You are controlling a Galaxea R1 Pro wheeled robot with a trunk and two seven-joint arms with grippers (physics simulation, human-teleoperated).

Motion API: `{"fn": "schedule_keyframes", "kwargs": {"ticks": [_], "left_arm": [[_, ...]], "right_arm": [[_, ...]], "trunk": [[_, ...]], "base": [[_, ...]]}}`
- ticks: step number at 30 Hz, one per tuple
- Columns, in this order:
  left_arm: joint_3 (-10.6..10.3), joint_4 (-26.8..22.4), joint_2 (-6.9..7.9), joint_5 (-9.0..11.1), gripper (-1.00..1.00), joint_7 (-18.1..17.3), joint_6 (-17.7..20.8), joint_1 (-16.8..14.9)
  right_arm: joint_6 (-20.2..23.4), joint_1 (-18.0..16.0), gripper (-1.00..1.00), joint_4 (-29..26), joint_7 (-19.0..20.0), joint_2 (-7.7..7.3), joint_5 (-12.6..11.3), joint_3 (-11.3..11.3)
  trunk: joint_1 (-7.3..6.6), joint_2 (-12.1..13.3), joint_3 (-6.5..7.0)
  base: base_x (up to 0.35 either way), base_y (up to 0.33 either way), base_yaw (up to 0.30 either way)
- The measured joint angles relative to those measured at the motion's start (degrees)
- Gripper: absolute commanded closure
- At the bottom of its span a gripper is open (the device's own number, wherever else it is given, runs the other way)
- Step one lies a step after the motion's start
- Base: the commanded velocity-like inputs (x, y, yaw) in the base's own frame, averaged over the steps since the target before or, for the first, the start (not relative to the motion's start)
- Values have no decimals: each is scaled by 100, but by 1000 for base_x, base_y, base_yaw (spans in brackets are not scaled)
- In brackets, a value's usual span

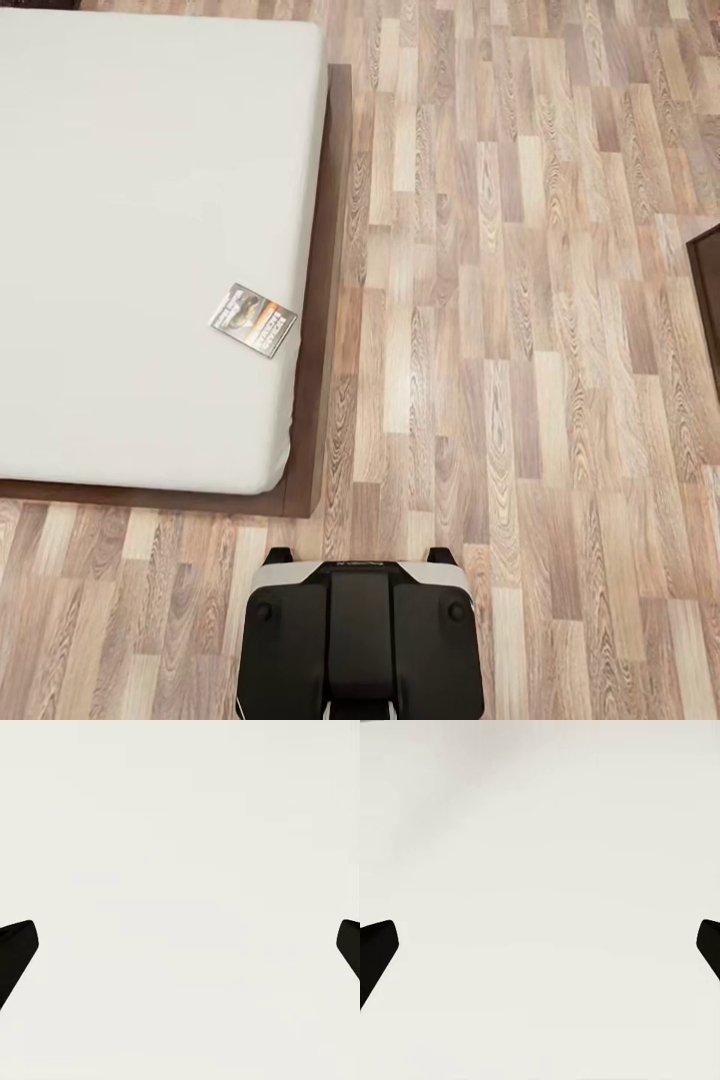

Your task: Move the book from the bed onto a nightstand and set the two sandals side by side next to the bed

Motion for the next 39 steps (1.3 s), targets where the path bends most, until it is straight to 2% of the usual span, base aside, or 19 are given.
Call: {"fn": "schedule_keyframes", "kwargs": {"ticks": [39], "left_arm": [[0,0,0,0,-100,0,0,-2]], "right_arm": [[0,-9,-100,37,-16,23,24,14]], "trunk": [[0,0,368]], "base": [[0,0,0]]}}
